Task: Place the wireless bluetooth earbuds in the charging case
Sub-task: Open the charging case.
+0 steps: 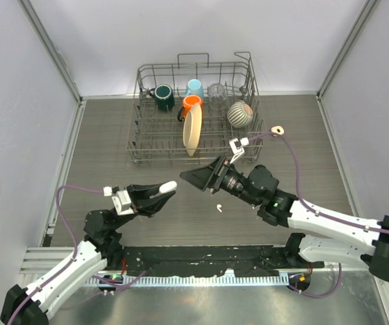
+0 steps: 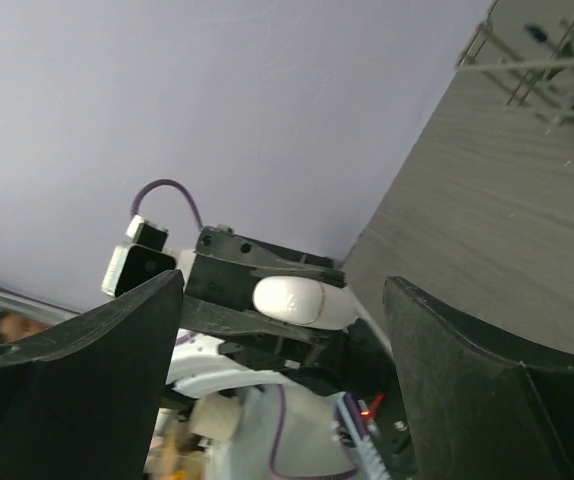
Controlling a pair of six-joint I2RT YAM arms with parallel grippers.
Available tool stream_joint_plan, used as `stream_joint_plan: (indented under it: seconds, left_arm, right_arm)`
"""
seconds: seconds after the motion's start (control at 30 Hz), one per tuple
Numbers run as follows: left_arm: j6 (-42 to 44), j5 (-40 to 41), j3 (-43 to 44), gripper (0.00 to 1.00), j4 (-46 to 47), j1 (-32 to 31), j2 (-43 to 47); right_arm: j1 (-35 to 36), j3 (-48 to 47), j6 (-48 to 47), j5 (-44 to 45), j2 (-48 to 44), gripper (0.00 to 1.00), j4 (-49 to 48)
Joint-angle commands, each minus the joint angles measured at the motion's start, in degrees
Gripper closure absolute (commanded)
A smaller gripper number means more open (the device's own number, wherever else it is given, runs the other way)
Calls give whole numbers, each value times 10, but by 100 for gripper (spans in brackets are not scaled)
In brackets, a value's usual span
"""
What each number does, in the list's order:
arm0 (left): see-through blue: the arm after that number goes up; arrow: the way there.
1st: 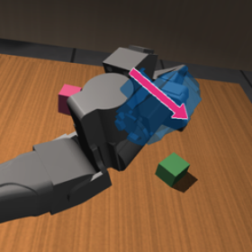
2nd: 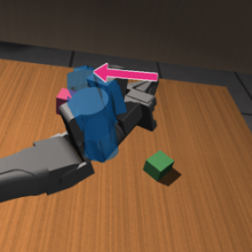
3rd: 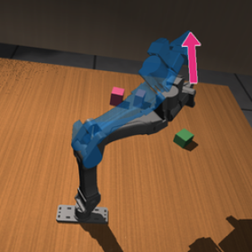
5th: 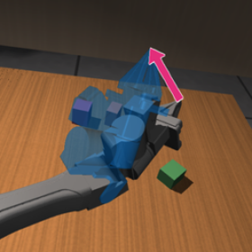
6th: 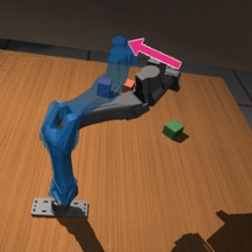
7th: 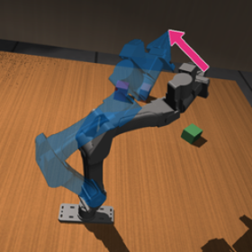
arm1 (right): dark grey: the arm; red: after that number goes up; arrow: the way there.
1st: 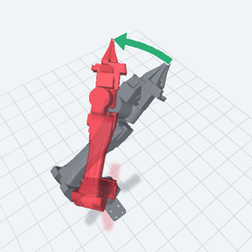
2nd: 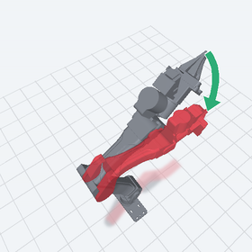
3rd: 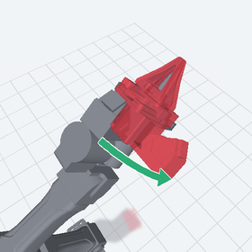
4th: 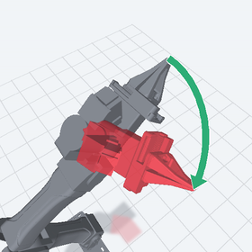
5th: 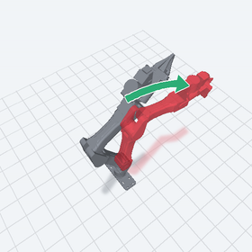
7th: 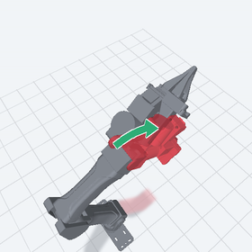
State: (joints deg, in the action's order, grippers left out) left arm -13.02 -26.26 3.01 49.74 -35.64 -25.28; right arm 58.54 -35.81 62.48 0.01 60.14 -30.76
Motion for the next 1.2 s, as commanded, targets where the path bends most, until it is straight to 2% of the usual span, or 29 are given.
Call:
stream_joint_plan:
  seconds: [0.0, 0.13, 0.3, 0.57, 0.87, 1.17]
  left_arm:
    - [50, -3, 7, 100, 16, 0, 38]
    - [49, -5, 8, 100, 26, 0, 42]
    - [36, -17, 14, 100, 43, -1, 16]
    - [28, -42, 17, 100, 58, -1, -6]
    - [29, -60, 17, 100, 42, -1, 12]
    - [32, -92, 23, 100, 23, 0, 15]
  right_arm:
    - [2, -75, -242, 8, -37, 14, 211]
    - [8, -92, -288, -49, -22, 14, 246]
    - [47, -121, -316, -26, 8, 14, 269]
    - [57, -120, -307, -15, 21, 14, 239]
    - [57, -115, -297, 22, 4, 14, 235]
    - [57, -108, -277, 11, 7, 14, 200]
